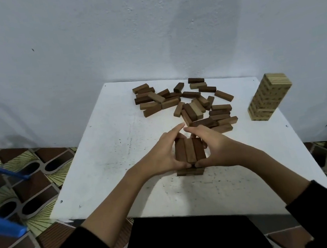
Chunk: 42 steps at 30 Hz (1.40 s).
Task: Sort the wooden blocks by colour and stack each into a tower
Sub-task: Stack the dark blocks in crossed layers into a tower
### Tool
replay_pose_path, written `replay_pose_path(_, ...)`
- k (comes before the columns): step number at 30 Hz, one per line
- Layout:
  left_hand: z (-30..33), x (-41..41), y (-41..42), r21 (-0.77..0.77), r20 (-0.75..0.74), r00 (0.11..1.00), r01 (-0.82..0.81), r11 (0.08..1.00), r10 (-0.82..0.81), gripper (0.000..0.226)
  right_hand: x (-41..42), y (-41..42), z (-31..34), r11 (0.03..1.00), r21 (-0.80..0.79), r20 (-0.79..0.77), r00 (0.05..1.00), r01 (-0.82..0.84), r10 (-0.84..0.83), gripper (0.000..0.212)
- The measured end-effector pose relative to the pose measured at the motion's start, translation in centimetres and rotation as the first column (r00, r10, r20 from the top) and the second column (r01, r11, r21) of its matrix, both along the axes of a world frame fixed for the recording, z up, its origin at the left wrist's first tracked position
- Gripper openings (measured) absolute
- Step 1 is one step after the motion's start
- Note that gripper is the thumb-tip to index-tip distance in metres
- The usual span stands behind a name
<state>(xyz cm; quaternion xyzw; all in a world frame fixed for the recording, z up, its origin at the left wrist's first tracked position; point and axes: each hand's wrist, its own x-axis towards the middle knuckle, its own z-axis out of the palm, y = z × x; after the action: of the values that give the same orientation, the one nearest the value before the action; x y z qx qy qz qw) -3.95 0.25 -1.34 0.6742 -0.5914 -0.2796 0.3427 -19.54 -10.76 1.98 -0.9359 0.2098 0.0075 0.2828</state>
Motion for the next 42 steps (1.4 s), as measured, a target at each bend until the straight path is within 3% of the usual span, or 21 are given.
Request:
replay_pose_path(4, -0.2, -0.1, 0.5, 0.022, -0.014, 1.000, -0.017, 1.000, 0.017, 0.106, -0.5, 0.1, 0.0, 0.996, -0.082, -0.004, 1.000, 0.024, -0.024, 0.102)
replay_pose_path(10, -0.5, -0.2, 0.8, 0.035, -0.035, 0.998, -0.050, 0.998, 0.051, 0.106, -1.2, 0.3, -0.7, 0.996, 0.046, 0.035, 0.996, 0.077, -0.079, 0.102)
replay_pose_path(42, -1.3, -0.6, 0.4, 0.042, -0.046, 0.996, -0.071, 0.997, 0.073, 0.107, -0.2, 1.0, -0.8, 0.993, 0.071, 0.020, 0.995, 0.093, -0.094, 0.103)
